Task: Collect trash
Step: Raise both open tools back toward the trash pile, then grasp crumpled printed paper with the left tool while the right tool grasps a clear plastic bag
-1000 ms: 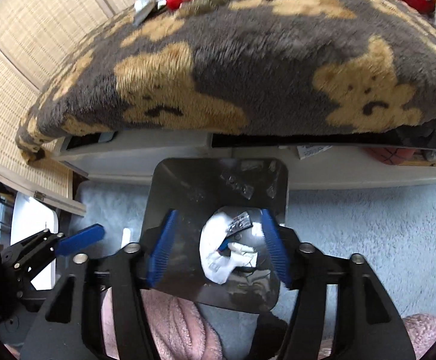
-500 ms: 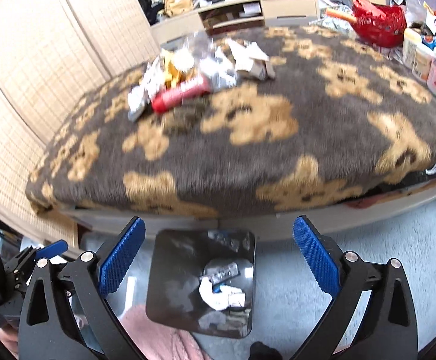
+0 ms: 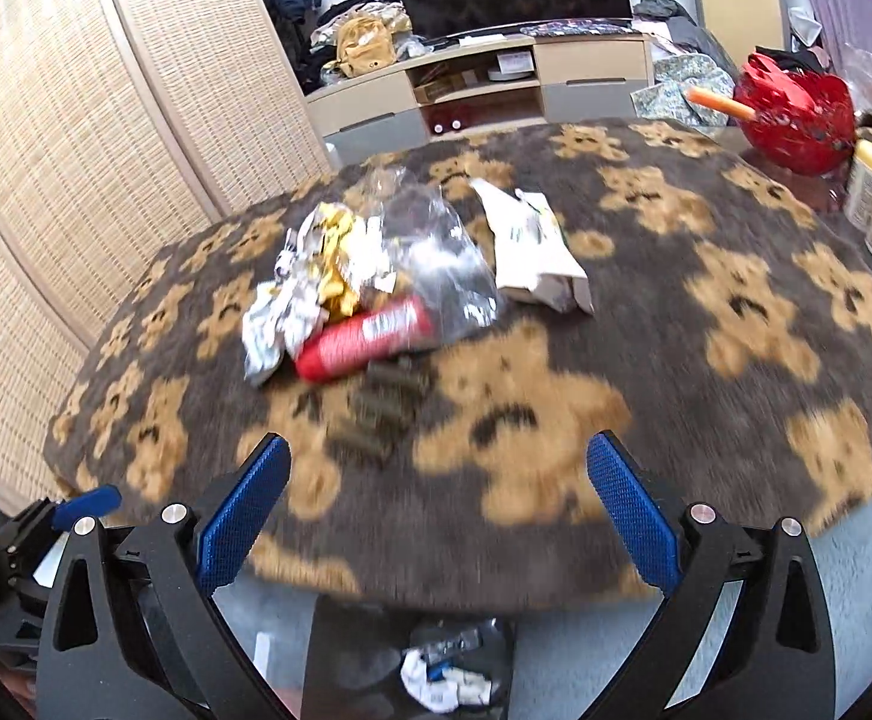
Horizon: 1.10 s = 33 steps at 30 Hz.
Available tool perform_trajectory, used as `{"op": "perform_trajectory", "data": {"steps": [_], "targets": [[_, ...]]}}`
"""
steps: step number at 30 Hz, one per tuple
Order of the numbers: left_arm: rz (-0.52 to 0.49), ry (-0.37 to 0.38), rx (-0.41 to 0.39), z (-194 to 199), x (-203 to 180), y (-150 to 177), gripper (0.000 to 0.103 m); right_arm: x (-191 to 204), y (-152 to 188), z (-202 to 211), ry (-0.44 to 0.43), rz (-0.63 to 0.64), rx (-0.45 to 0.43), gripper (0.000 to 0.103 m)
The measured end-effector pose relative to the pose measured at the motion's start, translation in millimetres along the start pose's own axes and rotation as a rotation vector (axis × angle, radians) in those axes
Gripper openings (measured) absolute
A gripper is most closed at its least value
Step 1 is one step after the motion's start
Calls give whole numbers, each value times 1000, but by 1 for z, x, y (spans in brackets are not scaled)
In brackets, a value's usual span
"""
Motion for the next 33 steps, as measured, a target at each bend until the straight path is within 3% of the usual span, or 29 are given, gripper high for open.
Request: {"op": "perform_trajectory", "data": {"steps": [3,7,12,17,21,22,29,33], "targets": [[-4,-5,-16,-13,0,-22,93,-3,-16,-16,-3,8,-9,98],[-14,-12,-32,-28,0,-47,91,-1,-31,-39,-19,33,6,78],[-30,1,-36,-44,-6,-66,86,6,-40,-73,-8,98,46,66],[-41,25,-45,-54,-16,-81,85,-10,-46,-88,26,92,48,38],[-54,39,-52,-68,-26,-95,81,-19,-48,-85,29,84,25,27],[-56,41,-48,-73,-28,-98,80,-21,-50,-84,29,82,21,19],[-83,52,-8,-102,-42,-104,65,-27,-53,-77,14,79,5,17],[-96,53,13,-110,-47,-102,33,-28,-57,-70,9,76,-13,16]]}}
Point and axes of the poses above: each gripper's, at about its wrist camera, not at the fingertips, and z roughly against the way its jaws point, x to its left, y to its underside, the point moved 8 cm from there along -z, roughly the way its jaws point, and after that the axes turned 14 degrees about -y, right-handed, at the moved point
